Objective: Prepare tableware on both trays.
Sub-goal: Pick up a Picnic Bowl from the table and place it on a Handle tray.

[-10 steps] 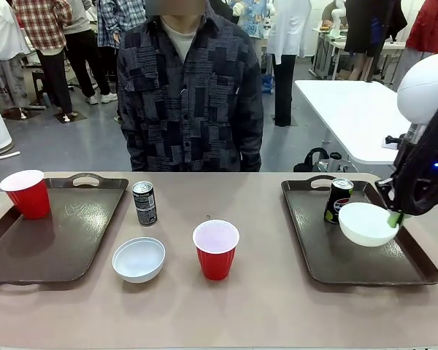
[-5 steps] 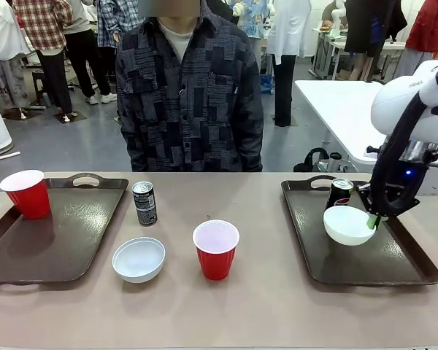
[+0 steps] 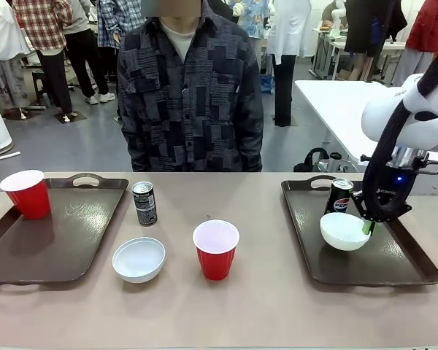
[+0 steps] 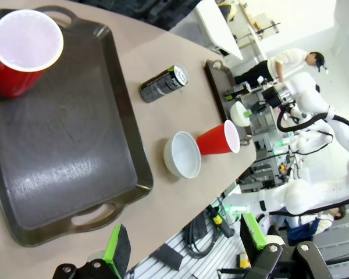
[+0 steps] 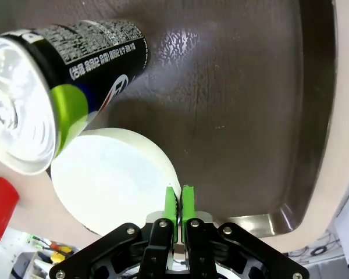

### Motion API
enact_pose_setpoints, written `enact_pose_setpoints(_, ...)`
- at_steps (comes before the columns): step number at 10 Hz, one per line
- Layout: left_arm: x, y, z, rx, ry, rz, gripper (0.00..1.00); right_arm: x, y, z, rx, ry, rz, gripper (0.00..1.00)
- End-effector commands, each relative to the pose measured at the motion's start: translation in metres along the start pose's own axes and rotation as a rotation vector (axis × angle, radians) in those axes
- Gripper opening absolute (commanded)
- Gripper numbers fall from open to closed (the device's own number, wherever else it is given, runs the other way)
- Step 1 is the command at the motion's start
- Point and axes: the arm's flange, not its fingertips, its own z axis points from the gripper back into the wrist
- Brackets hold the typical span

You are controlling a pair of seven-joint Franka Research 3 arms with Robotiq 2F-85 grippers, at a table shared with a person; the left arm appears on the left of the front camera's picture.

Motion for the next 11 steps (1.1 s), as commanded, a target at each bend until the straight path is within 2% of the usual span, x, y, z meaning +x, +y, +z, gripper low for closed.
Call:
enact_pose_setpoints(1,0.000,0.000,0.000,-0.005,-0.009,0.000,1.00,0.008,0.006,-0.002,0.029,0.015,-0.010,0.57)
enact_pose_setpoints(2,0.000,0.000,0.000,-0.005,-0.009,0.000,1.00,0.008,0.005,-0.002,0.028,0.017,-0.013,0.72)
enact_pose_setpoints(3,0.000,0.000,0.000,-0.005,-0.009,0.000,1.00,0.008,0.005,-0.001,0.027,0.014,-0.014,1.00)
enact_pose_setpoints(5,0.000,0.000,0.000,-0.005,-0.009,0.000,1.00,0.002,0.006,0.005,0.020,0.001,-0.011,1.00)
enact_pose_setpoints(6,0.000,0.000,0.000,-0.005,-0.009,0.000,1.00,-0.001,0.006,0.010,0.018,-0.008,-0.014,0.58)
enact_pose_setpoints(8,0.000,0.000,0.000,-0.005,-0.009,0.000,1.00,-0.019,0.009,0.035,-0.015,-0.045,0.010,0.78)
enact_pose_setpoints(10,0.000,0.000,0.000,-0.005,-0.009,0.000,1.00,-0.045,0.015,0.073,-0.020,-0.154,0.012,0.98)
enact_pose_setpoints(11,0.000,0.000,0.000,-0.005,-0.009,0.000,1.00,-0.060,0.017,0.094,-0.031,-0.198,0.020,0.91)
